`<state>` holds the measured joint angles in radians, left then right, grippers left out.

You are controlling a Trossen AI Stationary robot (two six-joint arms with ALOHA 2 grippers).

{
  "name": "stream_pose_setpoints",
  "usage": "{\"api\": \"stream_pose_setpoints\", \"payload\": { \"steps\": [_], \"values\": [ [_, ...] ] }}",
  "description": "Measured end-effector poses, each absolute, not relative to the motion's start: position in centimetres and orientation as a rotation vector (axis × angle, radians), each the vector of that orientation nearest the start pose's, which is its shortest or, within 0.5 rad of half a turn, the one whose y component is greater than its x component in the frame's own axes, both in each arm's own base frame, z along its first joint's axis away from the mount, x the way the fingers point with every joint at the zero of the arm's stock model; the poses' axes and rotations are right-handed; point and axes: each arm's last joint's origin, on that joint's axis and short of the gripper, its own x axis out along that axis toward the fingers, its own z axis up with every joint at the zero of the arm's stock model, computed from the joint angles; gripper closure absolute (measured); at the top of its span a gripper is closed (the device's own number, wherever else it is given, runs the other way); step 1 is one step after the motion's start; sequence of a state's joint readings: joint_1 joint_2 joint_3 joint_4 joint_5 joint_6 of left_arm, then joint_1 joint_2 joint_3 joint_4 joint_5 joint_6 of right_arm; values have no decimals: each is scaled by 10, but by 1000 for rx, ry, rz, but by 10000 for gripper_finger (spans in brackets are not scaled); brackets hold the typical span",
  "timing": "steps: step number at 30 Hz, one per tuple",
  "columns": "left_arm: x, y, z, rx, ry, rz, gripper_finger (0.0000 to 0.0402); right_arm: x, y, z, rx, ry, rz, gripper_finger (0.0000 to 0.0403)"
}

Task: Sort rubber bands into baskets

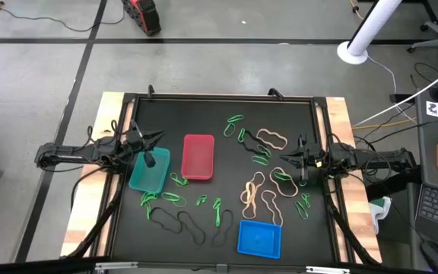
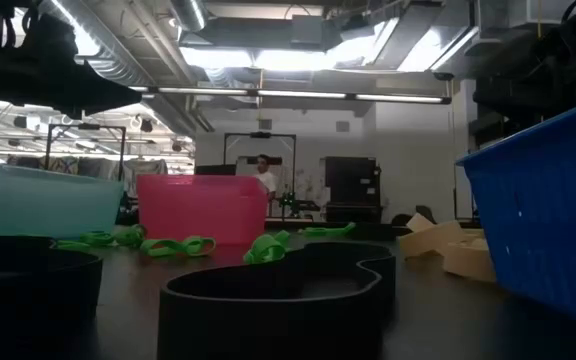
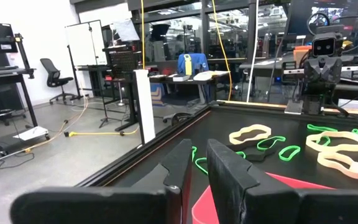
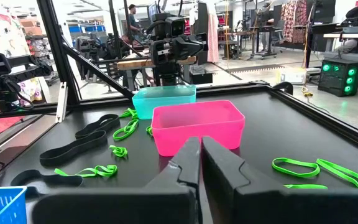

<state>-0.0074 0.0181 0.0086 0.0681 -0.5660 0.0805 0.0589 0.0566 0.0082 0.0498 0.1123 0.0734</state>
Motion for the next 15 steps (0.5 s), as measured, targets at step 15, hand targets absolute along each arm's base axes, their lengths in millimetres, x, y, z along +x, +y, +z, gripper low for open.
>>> {"api": "stream_pose_setpoints", "payload": {
  "steps": [15],
  "values": [
    [94,15,171,61,-34,560,354,101,3,167,74,-3,-54,384]
  ]
}}
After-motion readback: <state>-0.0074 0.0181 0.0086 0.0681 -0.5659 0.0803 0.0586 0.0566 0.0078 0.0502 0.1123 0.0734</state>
